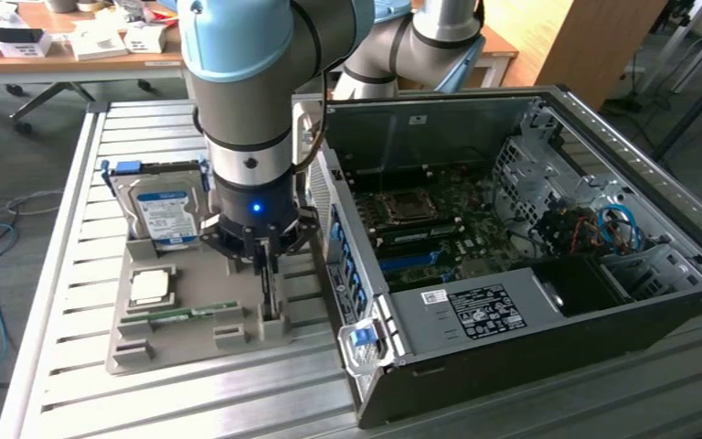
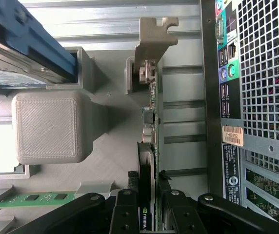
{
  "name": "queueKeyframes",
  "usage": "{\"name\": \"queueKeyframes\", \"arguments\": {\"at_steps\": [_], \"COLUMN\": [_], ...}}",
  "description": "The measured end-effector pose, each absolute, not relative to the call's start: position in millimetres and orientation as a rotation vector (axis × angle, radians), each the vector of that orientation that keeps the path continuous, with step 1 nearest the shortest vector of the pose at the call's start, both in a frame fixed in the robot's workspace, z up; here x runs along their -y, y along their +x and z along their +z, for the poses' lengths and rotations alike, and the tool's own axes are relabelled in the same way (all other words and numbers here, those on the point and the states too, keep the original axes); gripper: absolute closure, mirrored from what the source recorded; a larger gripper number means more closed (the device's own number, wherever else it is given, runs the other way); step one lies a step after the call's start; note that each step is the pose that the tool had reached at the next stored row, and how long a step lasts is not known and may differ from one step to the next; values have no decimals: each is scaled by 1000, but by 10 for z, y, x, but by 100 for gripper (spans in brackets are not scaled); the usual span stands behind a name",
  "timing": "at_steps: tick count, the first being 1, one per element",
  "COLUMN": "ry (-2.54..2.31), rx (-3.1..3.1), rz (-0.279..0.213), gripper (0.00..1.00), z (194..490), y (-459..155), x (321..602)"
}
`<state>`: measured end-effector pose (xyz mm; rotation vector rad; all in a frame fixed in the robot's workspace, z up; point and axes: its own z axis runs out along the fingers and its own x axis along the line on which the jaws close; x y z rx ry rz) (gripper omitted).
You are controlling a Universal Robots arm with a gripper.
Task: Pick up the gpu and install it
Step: 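Pick up the gpu and move the gpu toward the slot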
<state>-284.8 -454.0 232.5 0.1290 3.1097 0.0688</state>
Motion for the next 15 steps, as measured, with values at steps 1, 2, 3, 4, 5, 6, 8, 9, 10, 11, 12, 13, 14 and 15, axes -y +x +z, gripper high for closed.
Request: {"name": "queueKeyframes", "arguments": {"at_steps": [1, 2, 3, 4, 5, 6, 8, 9, 10, 11, 12, 13, 14, 15], "ry": [129, 129, 129, 129, 128, 126, 121, 120, 119, 119, 119, 119, 119, 119], "rx": [-3110, -3110, -3110, -3110, -3110, -3110, -3110, -3110, -3110, -3110, -3110, -3110, -3110, -3110], "rz": [69, 69, 69, 69, 69, 69, 69, 69, 69, 69, 69, 69, 69, 69], "gripper": [74, 74, 74, 74, 74, 74, 74, 74, 74, 74, 74, 74, 74, 74], "z": [2325, 2326, 2325, 2325, 2326, 2326, 2325, 2325, 2325, 2325, 2325, 2325, 2325, 2327], "y": [-2848, -2848, -2848, -2848, -2848, -2848, -2848, -2848, -2848, -2848, -2848, -2848, -2848, -2848], "x": [4540, 4540, 4540, 4540, 4539, 4540, 4540, 4540, 4540, 4540, 4539, 4539, 4540, 4539]}}
